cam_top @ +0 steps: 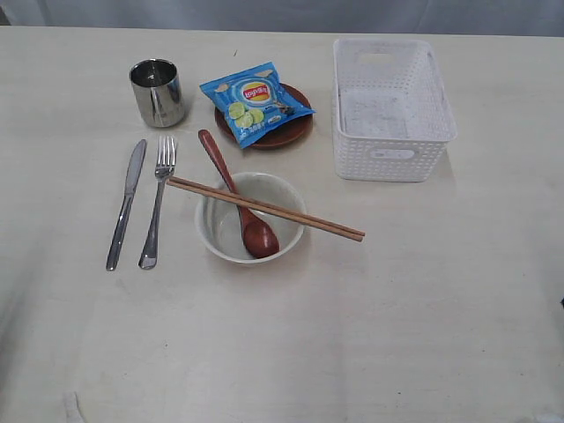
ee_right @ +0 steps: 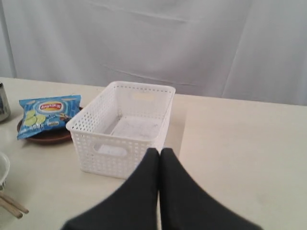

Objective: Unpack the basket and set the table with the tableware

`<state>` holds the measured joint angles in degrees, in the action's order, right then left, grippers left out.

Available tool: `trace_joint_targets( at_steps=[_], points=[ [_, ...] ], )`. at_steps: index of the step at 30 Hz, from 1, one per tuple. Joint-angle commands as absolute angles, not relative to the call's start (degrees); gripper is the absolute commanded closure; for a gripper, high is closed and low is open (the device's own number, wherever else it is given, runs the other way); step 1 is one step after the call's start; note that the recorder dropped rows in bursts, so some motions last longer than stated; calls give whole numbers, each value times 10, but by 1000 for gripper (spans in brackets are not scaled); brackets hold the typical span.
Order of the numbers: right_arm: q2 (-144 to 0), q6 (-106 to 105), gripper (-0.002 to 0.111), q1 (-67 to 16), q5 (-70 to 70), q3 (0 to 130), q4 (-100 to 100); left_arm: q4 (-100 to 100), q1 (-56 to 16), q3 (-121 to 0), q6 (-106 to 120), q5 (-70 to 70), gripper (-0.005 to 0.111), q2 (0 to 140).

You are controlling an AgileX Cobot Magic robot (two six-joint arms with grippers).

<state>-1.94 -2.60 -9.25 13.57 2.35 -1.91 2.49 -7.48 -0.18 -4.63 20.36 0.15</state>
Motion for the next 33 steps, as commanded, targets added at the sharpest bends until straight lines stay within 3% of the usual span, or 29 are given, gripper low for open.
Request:
trace_joint_targets(
  at_steps=[1,4,33],
  points=[
    [-1,-22,109,-86,142,0,-14,30,-74,0,-50,197,107,0],
    [0,-23,109,-73,192,0,-10,30,-74,0,-50,197,107,0],
    [0,-27,109,-52,201,0,16,30,-74,0,-49,197,107,0]
  ],
)
